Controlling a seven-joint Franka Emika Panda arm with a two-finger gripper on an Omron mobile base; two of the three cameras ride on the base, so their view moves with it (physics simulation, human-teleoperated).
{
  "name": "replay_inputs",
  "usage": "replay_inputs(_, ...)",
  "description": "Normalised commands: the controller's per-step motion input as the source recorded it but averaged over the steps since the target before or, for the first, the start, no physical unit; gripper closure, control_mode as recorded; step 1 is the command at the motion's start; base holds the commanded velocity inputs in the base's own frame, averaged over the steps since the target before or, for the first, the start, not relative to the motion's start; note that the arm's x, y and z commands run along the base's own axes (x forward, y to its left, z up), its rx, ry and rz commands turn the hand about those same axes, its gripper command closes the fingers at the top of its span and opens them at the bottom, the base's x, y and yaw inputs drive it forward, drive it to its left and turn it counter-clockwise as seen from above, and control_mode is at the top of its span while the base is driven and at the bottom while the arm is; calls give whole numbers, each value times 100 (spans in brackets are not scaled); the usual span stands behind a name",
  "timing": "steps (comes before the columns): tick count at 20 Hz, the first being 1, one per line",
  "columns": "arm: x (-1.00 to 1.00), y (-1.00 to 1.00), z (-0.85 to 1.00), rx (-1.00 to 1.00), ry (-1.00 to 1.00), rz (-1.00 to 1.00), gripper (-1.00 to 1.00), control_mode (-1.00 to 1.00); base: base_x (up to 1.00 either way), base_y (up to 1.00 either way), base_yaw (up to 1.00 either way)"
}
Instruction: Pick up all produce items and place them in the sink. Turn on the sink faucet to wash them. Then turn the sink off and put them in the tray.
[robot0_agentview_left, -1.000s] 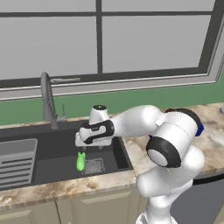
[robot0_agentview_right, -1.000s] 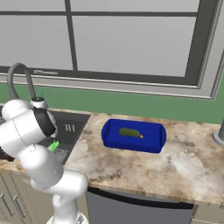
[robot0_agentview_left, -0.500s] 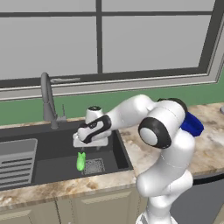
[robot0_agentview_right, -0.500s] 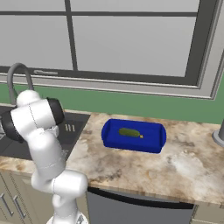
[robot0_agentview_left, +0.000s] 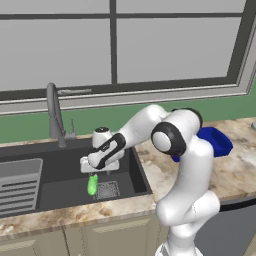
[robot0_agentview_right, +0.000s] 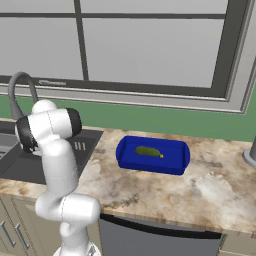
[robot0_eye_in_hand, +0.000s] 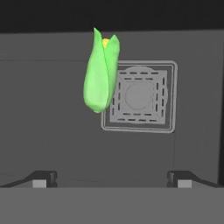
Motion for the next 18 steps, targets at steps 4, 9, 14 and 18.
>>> replay_inputs(4, 34, 4, -15, 0, 0, -1, -100, -100, 0, 0, 0)
replay_inputs(9, 30, 4, -20, -1, 0, 0, -100, -100, 0, 0, 0)
replay_inputs(14, 31, 13, -26, 0, 0, 0, -100, -100, 0, 0, 0)
replay_inputs(18, 16, 22, -29, 0, 0, -1, -100, -100, 0, 0, 0)
